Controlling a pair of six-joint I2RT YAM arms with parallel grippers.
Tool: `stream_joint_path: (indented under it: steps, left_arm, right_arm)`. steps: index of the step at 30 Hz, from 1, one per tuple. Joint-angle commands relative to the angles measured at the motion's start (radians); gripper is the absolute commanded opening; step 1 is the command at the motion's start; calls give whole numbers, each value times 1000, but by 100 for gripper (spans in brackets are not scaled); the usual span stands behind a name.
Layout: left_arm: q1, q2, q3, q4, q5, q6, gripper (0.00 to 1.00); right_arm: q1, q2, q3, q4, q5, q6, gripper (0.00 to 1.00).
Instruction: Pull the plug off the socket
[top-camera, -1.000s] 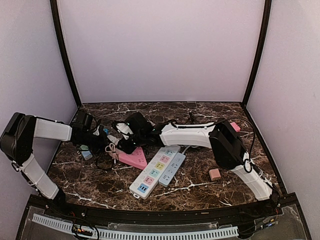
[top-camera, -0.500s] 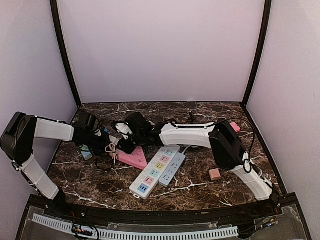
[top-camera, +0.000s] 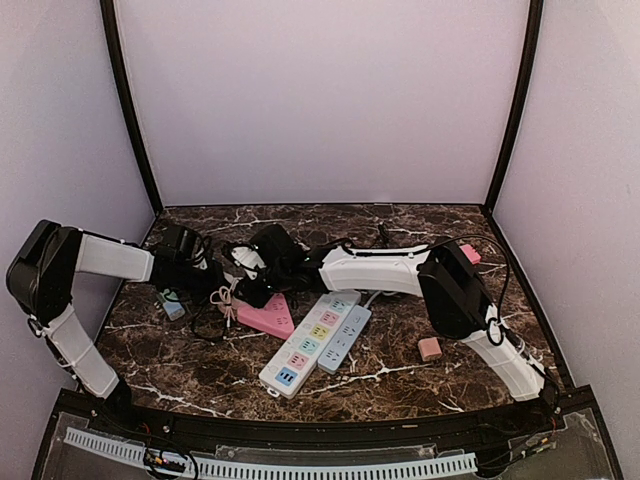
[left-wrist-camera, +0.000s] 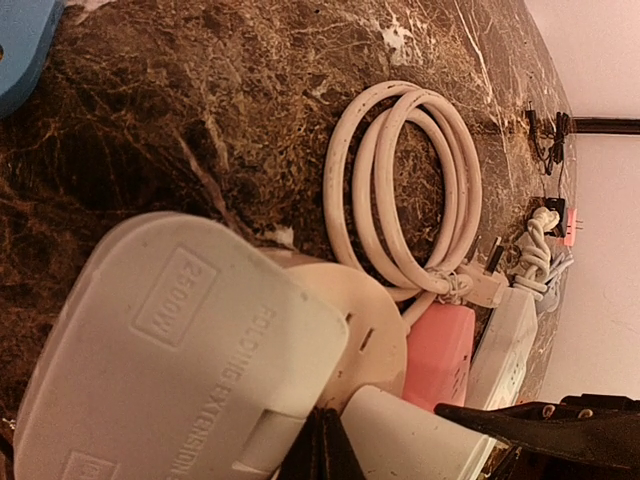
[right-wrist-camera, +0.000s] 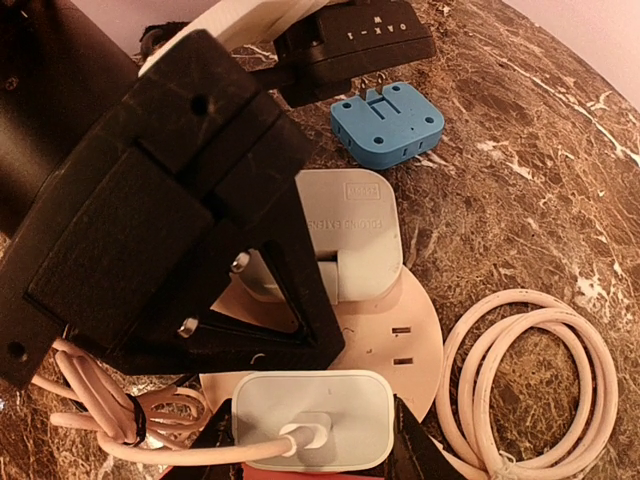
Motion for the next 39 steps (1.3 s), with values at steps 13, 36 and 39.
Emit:
stream_joint_path:
  steps: [13, 36, 39]
  left_arm:
    - [-35, 111, -68, -216, -152, -14, 0]
    - [-50, 120, -68, -206, -150, -15, 0]
    - [-53, 123, -68, -203, -148, -17, 0]
  right_arm:
    - [3, -122, -6, 41, 24, -38, 14]
    - [22, -133, 54, -28, 39, -63, 13]
    - [14, -131, 69, -40, 49, -56, 13]
